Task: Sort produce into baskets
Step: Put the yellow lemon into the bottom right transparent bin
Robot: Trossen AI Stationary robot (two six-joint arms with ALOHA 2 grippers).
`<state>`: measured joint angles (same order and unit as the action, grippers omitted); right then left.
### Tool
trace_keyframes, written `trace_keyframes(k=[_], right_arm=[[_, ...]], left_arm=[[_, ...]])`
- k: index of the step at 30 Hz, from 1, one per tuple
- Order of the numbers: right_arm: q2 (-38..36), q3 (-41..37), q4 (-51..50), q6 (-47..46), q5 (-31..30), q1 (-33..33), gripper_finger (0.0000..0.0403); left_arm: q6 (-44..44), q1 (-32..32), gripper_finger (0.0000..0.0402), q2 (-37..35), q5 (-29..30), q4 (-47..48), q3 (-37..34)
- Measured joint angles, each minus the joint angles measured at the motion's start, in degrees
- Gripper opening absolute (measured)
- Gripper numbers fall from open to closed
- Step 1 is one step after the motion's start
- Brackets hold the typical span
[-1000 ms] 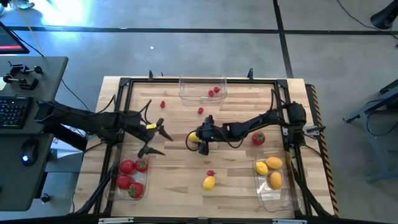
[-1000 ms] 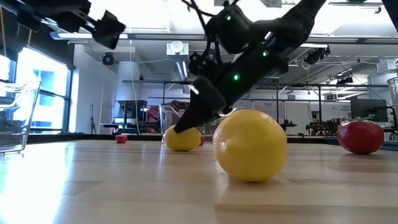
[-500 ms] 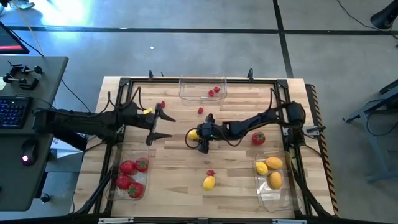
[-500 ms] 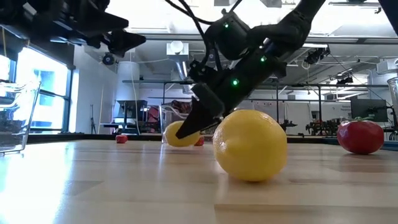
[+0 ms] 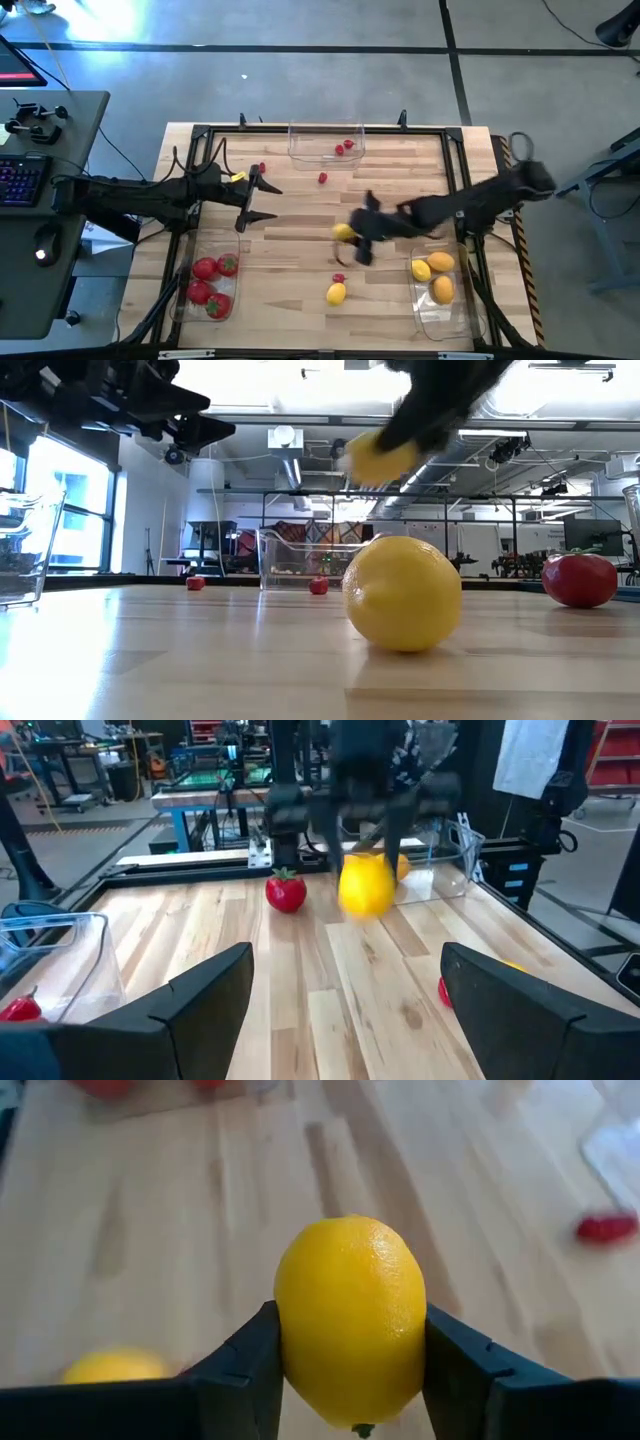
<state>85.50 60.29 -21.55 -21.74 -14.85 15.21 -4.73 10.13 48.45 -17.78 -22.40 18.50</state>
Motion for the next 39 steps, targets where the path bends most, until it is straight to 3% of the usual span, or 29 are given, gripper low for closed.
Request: trace_keyframes(k=[6, 10, 18, 23, 27, 39], right_arm=[[-11.33, 0.0, -17.25, -18.62, -5.75, 12.57, 0.0162], [-15.13, 0.0, -24.78, -30.47, -6.08, 21.46, 0.0163], [-17.41, -0.02, -39.79, -63.42, -4.08, 36.16, 0.0164], [-17.23, -2.0, -44.13, -76.75, -2.59, 41.34, 0.0165], [-17.19, -7.02, -42.2, -82.38, 1.9, 42.13, 0.0165], [-17.14, -21.24, -20.07, -85.84, 6.76, 42.06, 0.0166]], left_arm=[[0.0, -0.02, 0.0307, 0.0, -0.02, 0.25, 0.0], [0.0, -0.02, 0.0307, 0.0, 0.37, 0.27, 0.0], [0.02, -0.02, 0.0307, 0.02, 0.5, 0.31, 0.02], [0.02, -0.02, 0.0307, 0.02, 0.54, 0.37, 0.02], [0.02, -0.02, 0.0307, 0.02, 0.64, 0.9, 0.02], [0.02, -0.02, 0.0307, 0.02, 0.68, 1.23, 0.04]])
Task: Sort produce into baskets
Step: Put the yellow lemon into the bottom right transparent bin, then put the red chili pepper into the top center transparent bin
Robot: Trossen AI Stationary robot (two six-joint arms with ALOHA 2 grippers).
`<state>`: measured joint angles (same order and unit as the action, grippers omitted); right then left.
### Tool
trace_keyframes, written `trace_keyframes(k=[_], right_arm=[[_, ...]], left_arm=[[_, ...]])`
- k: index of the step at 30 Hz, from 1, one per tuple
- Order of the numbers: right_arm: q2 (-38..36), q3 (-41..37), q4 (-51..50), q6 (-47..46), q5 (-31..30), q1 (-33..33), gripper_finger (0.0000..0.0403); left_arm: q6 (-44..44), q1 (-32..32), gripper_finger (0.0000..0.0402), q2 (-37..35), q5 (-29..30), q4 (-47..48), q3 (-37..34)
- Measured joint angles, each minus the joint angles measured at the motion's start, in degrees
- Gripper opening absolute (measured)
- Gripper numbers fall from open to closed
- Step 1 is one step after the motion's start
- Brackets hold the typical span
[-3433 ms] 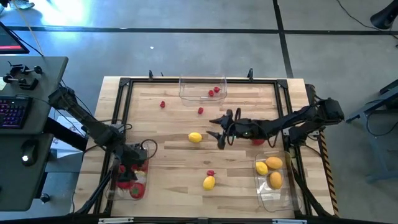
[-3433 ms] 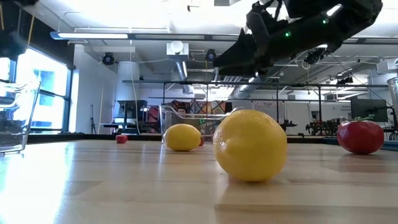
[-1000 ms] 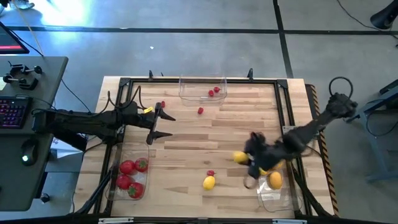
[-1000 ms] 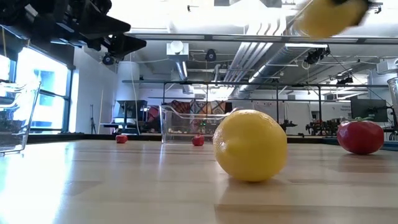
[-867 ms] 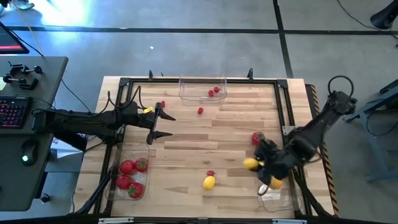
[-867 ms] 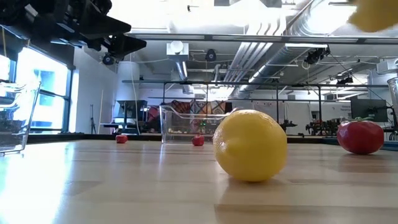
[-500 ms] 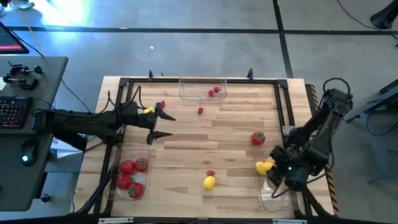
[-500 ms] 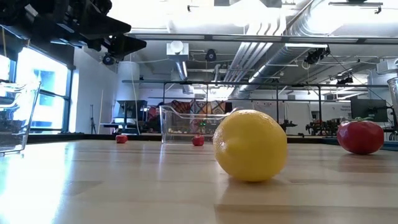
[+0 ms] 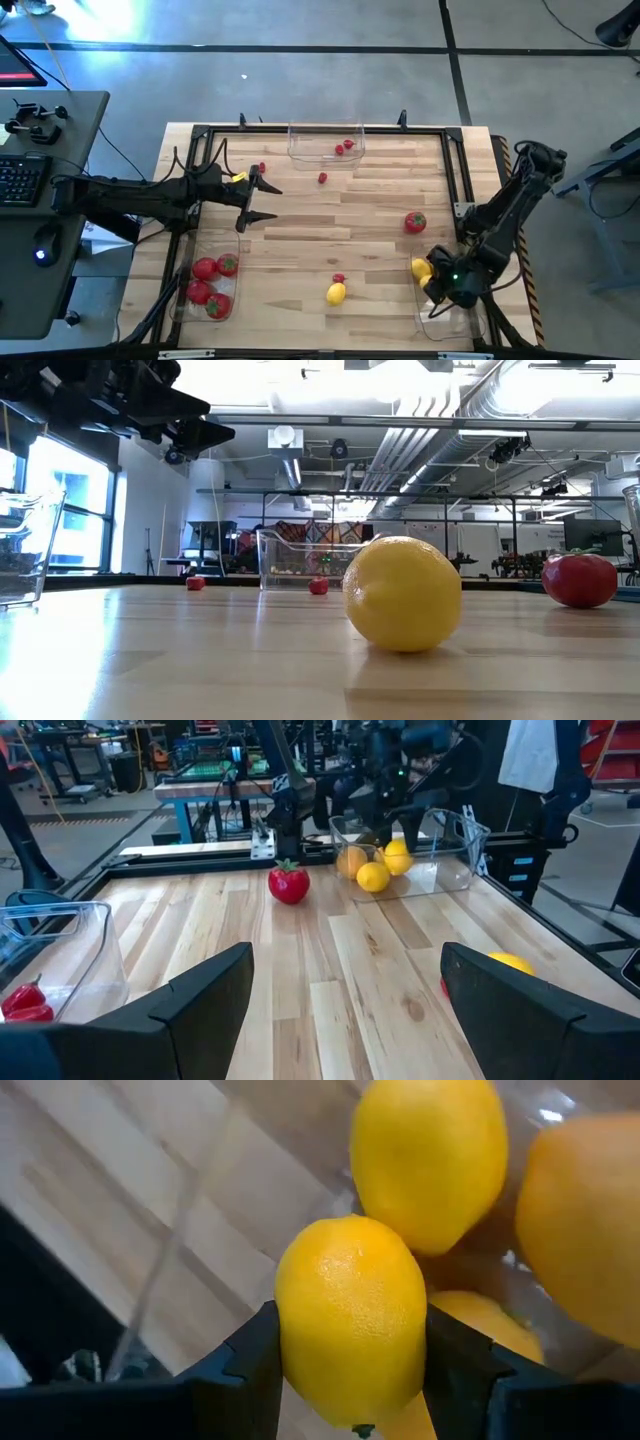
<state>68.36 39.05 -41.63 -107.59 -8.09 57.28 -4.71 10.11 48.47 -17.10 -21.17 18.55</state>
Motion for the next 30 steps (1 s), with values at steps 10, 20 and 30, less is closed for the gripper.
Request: trace_keyframes(k=[10, 20, 30], right_arm=[[0.0, -0.6, -2.47, -3.18, 0.78, -0.41, 0.0237], [-0.22, 7.34, -15.2, 1.39, 1.19, -2.61, 0.0271], [-0.24, 21.65, -35.91, 6.06, -3.25, -5.93, 0.0238]], left_arm=[[0.0, 0.0, 0.0307, 0.0, -0.02, -0.01, 0.02], [-0.02, -0.2, 0.0307, 0.0, 0.29, 0.0, 0.02], [-0.44, -0.2, 0.0307, 0.0, 4.92, 0.4, 0.02]])
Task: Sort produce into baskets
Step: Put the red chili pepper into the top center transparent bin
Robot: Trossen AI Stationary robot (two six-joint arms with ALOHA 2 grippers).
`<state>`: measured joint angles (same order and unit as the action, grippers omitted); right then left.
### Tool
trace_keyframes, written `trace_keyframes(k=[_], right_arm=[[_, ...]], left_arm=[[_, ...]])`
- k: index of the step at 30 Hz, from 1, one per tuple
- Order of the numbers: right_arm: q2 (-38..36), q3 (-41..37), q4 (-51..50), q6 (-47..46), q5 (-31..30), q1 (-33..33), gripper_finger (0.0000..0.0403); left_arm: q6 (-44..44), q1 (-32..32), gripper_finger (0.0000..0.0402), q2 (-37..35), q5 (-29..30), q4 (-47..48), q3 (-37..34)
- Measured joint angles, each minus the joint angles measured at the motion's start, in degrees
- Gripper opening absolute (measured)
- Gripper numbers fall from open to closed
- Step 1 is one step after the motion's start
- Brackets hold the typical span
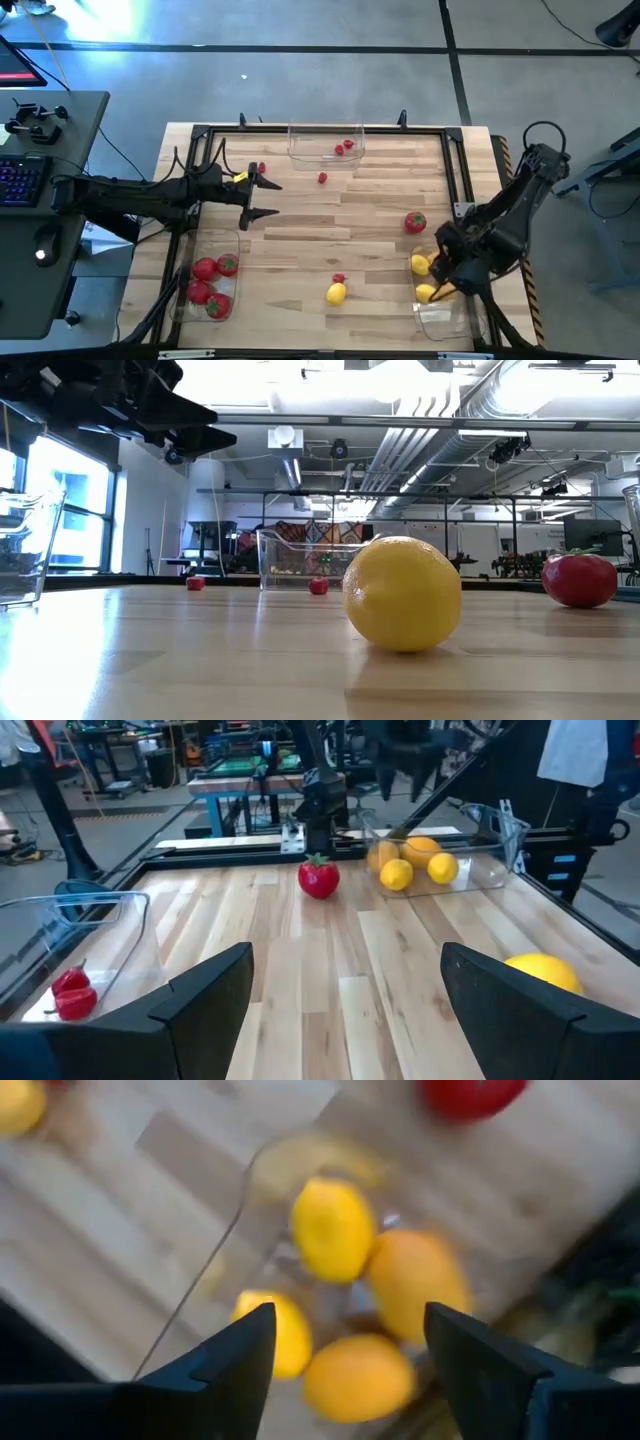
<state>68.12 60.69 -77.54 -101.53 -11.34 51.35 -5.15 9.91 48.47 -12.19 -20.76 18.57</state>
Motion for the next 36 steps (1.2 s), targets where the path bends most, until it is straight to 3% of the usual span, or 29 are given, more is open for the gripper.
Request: trace_keyframes(k=[5, 9, 14, 17, 23, 26, 31, 36], right_arm=[[-0.47, 2.17, -4.5, 7.94, -5.8, -4.76, 0.017], [-2.62, -2.33, 2.39, 22.37, -13.2, -10.02, 0.0094], [-5.85, -11.7, 15.92, 37.71, -16.52, -19.12, 0.001], [-7.46, -17.66, 29.55, 47.98, -16.23, -25.85, 0.0014], [-7.01, -29.06, 63.25, 71.04, -8.88, -38.65, 0.0015], [-5.32, -33.38, 76.64, 78.28, -6.76, -43.81, 0.0015], [0.35, -35.7, 86.66, 82.16, -4.46, -50.08, 0.0041], [9.13, -33.95, 93.02, 82.55, -5.3, -53.37, 0.0103]], left_arm=[[-0.02, 0.0, 0.0307, 0.0, 0.18, 0.56, 0.0], [-0.52, 0.22, 0.0307, 0.0, 0.96, 0.61, 0.0], [-1.44, 0.22, 0.0307, 0.0, 1.03, 0.6, 0.0], [-1.72, 0.22, 0.0307, 0.01, 1.12, 0.56, 0.0], [-2.19, 0.22, 0.0307, 0.0, 1.25, 0.43, 0.0], [-2.63, 0.22, 0.0307, 0.0, 1.25, 0.47, 0.0], [-2.62, 0.22, 0.0307, 0.0, 1.25, 1.17, 0.0], [-3.62, 0.22, 0.0294, 0.01, 2.66, 1.65, 0.0]])
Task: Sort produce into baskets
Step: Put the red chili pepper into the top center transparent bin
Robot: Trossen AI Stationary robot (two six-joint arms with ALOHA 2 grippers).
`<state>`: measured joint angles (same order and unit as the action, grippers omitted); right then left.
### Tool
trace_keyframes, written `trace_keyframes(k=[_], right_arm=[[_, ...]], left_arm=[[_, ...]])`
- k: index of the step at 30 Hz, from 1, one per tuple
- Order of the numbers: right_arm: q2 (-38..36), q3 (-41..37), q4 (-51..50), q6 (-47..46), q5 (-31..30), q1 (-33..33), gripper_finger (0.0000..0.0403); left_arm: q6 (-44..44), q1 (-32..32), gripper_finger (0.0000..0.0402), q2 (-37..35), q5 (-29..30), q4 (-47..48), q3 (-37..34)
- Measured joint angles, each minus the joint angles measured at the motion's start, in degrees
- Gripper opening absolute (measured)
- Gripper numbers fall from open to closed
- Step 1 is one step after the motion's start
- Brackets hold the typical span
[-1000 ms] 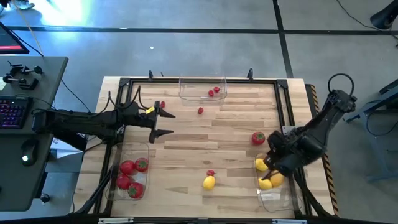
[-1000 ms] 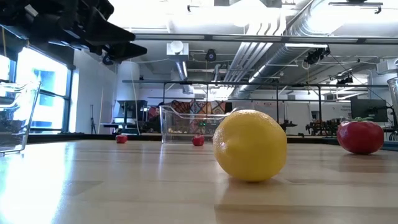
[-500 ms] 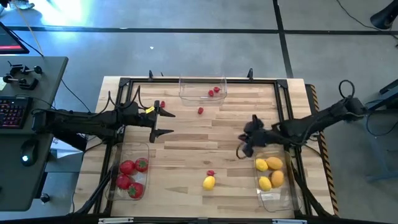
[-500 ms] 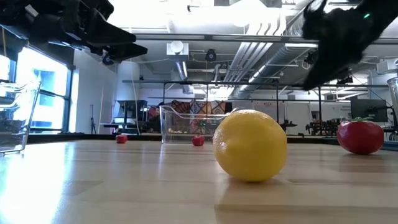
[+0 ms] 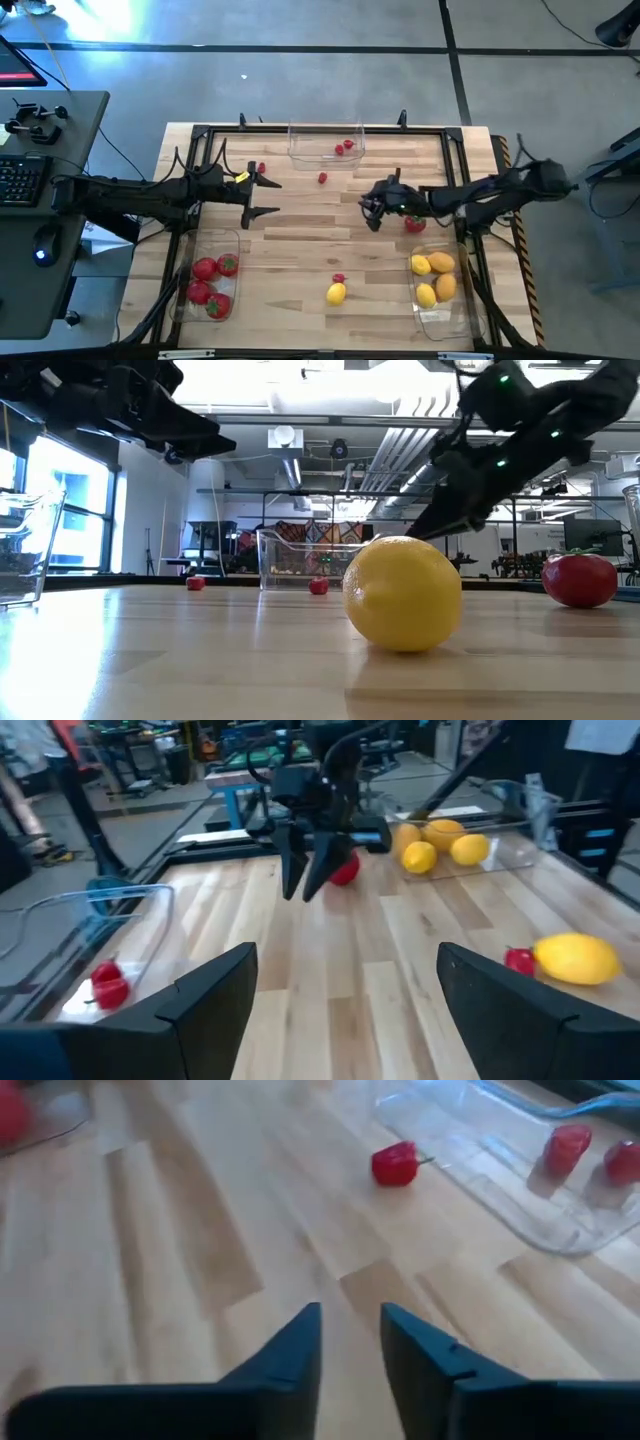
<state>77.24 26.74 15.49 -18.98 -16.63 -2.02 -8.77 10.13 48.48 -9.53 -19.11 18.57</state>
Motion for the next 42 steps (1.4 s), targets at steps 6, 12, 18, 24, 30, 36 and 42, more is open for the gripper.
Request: trace_keyframes(k=[6, 12, 18, 24, 30, 36, 42], right_arm=[[11.23, 5.5, 6.43, -3.42, -3.25, -3.18, 0.0185], [22.72, 15.62, 6.58, -11.95, -7.43, -3.98, 0.0241], [32.77, 27.72, 2.38, -17.8, -13.5, -3.24, 0.0261], [40.1, 39.51, -11.04, -23.0, -20.59, -2.91, 0.0262], [45.26, 46.83, -18.32, -24.15, -23.55, -3.49, 0.0262], [47.68, 48.37, -20.42, -25.58, -23.91, -4.55, 0.0258], [48.55, 48.37, -20.24, -25.77, -24.27, -4.74, 0.0222]], left_arm=[[-0.51, 0.0, 0.0252, 0.01, 2.85, 0.36, 0.0], [-0.91, -0.01, 0.0211, 0.01, 5.48, 0.76, 0.0], [-0.92, -0.01, 0.0192, 0.01, 7.19, 1.65, 0.0], [-0.92, 0.0, 0.019, 0.01, 7.22, 1.9, 0.0], [-0.92, -0.01, 0.019, 0.01, 7.25, 2.12, 0.0], [-0.92, 0.0, 0.019, 0.01, 7.25, 2.28, 0.0], [-0.92, -0.02, 0.019, 0.01, 7.25, 2.4, 0.0]])
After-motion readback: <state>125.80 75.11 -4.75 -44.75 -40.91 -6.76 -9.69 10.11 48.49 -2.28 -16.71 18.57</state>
